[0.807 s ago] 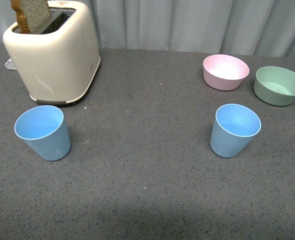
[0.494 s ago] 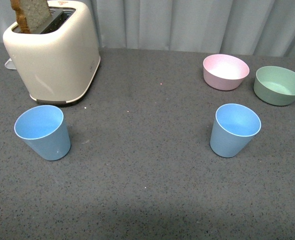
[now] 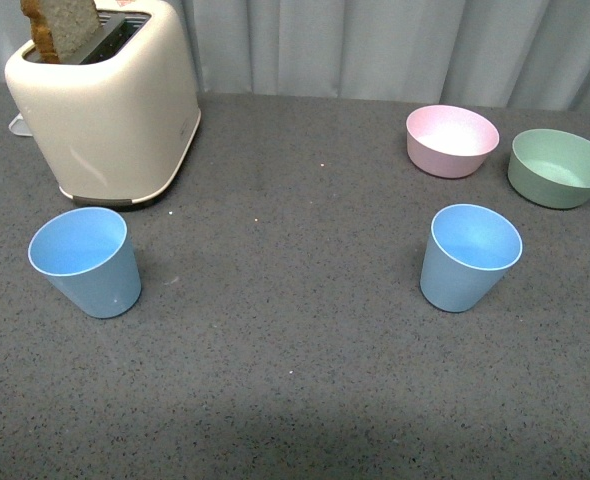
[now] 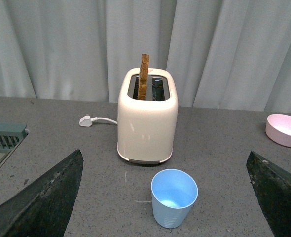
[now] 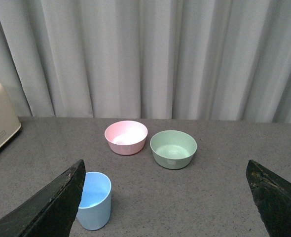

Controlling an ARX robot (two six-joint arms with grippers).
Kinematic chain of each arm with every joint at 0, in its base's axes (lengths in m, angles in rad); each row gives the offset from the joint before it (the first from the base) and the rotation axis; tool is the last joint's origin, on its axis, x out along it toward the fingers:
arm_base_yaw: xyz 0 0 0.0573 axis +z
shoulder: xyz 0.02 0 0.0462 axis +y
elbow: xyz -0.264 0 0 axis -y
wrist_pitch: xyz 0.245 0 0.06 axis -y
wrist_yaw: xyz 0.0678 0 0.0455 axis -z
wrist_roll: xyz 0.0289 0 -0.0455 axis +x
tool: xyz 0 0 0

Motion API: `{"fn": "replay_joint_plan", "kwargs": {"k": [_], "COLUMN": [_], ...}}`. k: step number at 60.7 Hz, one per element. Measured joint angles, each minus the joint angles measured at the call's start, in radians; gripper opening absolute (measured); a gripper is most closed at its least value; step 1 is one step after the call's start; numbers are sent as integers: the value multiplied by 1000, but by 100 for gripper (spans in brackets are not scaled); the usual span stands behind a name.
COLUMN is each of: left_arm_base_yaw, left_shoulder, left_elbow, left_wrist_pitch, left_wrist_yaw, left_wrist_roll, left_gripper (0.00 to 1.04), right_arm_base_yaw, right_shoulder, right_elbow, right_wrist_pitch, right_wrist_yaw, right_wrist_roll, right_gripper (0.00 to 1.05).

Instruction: Stack blue cups with both arms

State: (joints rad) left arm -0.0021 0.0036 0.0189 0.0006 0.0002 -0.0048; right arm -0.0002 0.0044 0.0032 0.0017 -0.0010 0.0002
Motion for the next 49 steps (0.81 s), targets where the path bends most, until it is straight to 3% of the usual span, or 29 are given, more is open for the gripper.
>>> {"fn": "replay_joint_plan", "kwargs": {"k": [15, 18, 21, 23, 31, 40, 49], "left_arm_base_yaw": [-1, -36, -93, -87, -31, 39, 65], "left_shoulder": [1, 32, 169, 232, 415, 719, 1025], "left_elbow": [1, 24, 75, 86, 126, 201, 292], "left_wrist_pitch": [-2, -71, -184, -180, -63, 117, 255], "left_wrist_yaw": [-8, -125, -325, -341, -283, -142, -62], "left_wrist_roll": [0, -38, -150, -185, -239, -278, -305], "left_gripper": [98, 98, 98, 98, 98, 98, 98], "right_arm_base_yaw": [0, 0, 0, 0, 0, 0, 0], "right_shoulder": [0, 0, 0, 0, 0, 0, 0], "right_elbow": [0, 0, 0, 0, 0, 0, 0], "right_wrist_pitch": [0, 0, 0, 0, 0, -1, -1], "right_wrist_yaw": [0, 0, 1, -1, -1, 0, 0], "right_wrist_roll": [0, 0, 0, 0, 0, 0, 0], "right_gripper": [95, 95, 95, 95, 95, 95, 95]}}
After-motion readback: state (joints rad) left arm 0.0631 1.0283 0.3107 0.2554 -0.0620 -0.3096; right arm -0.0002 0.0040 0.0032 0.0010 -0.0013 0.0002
